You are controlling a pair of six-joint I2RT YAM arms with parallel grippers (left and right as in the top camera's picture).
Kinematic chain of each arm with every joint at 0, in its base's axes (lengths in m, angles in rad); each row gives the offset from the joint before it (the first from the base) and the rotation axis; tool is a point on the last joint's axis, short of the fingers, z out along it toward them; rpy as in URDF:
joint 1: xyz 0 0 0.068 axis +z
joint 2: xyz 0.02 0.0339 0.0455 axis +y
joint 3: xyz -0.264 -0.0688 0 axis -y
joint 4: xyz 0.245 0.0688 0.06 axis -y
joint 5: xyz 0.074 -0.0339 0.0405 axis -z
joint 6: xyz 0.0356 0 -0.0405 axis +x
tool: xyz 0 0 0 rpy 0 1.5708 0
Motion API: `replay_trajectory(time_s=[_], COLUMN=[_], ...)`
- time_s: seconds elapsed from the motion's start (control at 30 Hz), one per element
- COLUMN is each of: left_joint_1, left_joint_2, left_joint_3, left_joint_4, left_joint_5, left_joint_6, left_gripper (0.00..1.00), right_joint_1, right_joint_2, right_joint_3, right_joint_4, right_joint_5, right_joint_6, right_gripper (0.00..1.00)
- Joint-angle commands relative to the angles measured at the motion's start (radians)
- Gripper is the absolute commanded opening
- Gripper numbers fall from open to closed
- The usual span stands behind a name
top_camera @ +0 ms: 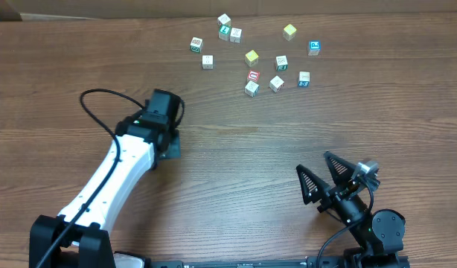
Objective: Form a horizontal line
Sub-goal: 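Carry the G block and place it right of the I block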
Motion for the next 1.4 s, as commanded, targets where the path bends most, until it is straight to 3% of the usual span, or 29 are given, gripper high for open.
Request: replay_trajectory(time_s=[0.0, 0.23, 0.43, 0.77, 1.2, 1.27, 1.3, 1.37], left_joint_1=[0.071, 0.113, 0.126, 0.136, 0.136, 0.136, 0.135, 0.134], left_joint_2=[-0.006, -0.006, -0.006, 0.016, 0.21, 0.21, 0.21, 0.21], left_joint_3=[-0.046, -0.182, -0.204, -0.204, -0.204, -0.204, -0.203, -0.202], left_joint_4=[0.084, 0.346, 0.371, 0.472, 0.494, 0.502, 0.505, 0.507], left_joint_5=[-0.04, 0.063, -0.072, -0.07, -0.058, -0.055, -0.037, -0.018], left_joint_6=[0.024, 0.151, 0.221, 0.237, 0.269, 0.269, 0.27, 0.27], left_gripper=[0.04, 0.04, 0.05, 0.04, 0.04, 0.11, 0.21, 0.32], right_joint_1=[-0.002, -0.002, -0.002, -0.002, -0.002, -0.002, -0.002, -0.002], right_joint_2=[-0.01, 0.093, 0.193, 0.225, 0.225, 0.225, 0.225, 0.225], right_joint_3=[-0.01, -0.01, -0.01, -0.01, -0.01, -0.01, -0.01, -0.01], right_joint_4=[0.008, 0.009, 0.013, 0.034, 0.023, 0.008, 0.009, 0.009], right_joint_5=[-0.098, -0.105, -0.12, -0.154, -0.154, -0.154, -0.154, -0.153], right_joint_6=[0.037, 0.085, 0.085, 0.085, 0.085, 0.081, 0.081, 0.081], right_gripper=[1.0, 1.0, 1.0, 1.0, 1.0, 1.0, 1.0, 1.0])
